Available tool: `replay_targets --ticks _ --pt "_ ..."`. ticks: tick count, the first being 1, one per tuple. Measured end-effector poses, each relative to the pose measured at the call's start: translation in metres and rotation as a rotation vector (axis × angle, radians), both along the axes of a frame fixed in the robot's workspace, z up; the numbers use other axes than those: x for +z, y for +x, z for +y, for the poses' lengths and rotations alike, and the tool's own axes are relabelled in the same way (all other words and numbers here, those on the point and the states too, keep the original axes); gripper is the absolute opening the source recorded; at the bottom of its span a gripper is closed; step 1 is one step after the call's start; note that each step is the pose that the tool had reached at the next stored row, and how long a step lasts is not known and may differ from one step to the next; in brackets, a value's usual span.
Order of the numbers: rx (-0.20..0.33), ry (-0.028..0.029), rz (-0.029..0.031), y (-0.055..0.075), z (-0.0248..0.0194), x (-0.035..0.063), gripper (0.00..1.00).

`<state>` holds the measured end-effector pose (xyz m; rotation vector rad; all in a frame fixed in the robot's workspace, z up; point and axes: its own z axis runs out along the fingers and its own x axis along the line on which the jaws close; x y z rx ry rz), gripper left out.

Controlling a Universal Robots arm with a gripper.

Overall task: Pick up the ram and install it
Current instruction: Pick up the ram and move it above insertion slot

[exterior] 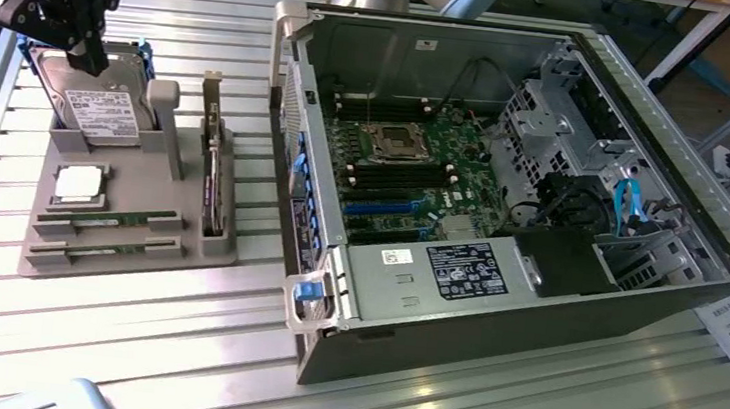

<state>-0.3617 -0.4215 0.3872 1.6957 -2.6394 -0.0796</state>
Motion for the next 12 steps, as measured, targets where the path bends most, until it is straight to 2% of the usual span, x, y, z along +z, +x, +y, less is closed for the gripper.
replay_targets --ticks 7,12 --pt "0.151 0.0000 0.0000 0.0000 0.0000 -0.0003 0.10" --pt "0.289 0.0000 0.0000 0.0000 0.0000 -0.0006 0.10"
